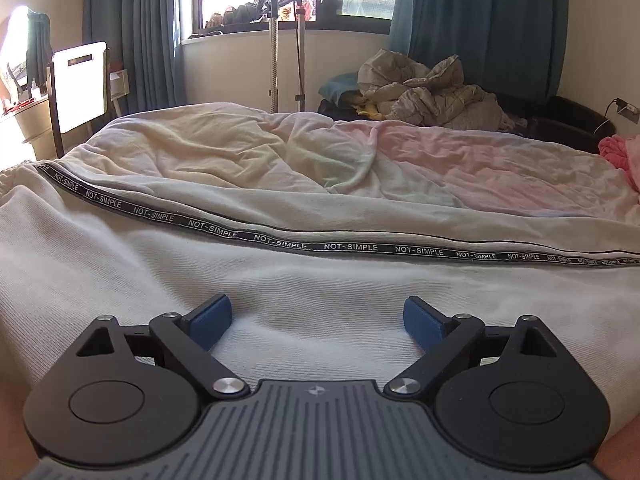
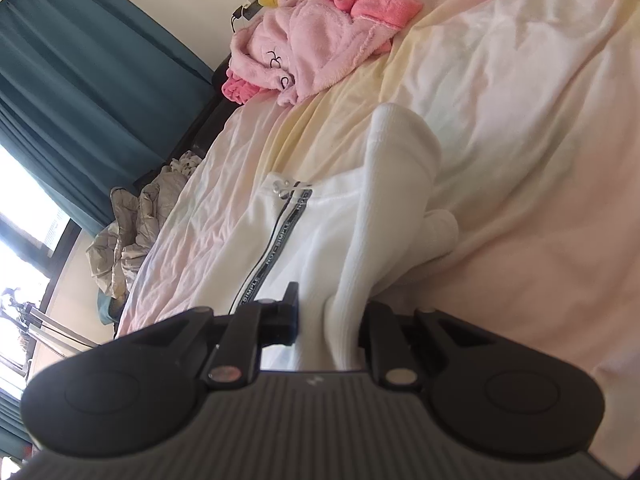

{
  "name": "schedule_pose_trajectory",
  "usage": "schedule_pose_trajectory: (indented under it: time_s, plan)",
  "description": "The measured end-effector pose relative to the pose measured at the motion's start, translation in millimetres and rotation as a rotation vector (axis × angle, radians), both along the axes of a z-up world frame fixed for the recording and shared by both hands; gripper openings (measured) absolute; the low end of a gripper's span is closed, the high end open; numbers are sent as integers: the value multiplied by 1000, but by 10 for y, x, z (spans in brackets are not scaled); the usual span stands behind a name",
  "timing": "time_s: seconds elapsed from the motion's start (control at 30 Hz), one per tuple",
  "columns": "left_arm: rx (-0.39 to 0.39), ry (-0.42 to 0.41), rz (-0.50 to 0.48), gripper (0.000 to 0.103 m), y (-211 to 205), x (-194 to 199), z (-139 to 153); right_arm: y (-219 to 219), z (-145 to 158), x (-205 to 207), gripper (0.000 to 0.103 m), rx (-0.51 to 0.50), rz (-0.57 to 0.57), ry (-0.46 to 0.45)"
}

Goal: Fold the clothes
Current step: 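Lay the waistband down and open the left gripper while the right gripper holds the fabric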

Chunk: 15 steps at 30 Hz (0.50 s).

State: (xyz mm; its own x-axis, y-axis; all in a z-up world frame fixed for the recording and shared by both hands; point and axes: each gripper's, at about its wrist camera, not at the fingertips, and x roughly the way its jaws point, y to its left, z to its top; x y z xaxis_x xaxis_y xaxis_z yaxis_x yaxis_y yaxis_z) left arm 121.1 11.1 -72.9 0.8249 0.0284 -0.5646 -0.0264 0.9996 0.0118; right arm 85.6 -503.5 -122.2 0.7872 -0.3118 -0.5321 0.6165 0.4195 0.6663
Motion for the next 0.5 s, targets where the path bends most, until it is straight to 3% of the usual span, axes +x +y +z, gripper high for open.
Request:
schedule_pose_trajectory:
  time_s: [0.5]
  plan:
    - [-2, 6, -10, 95, 40, -1, -48, 95, 147, 15, 14, -118, 20, -32]
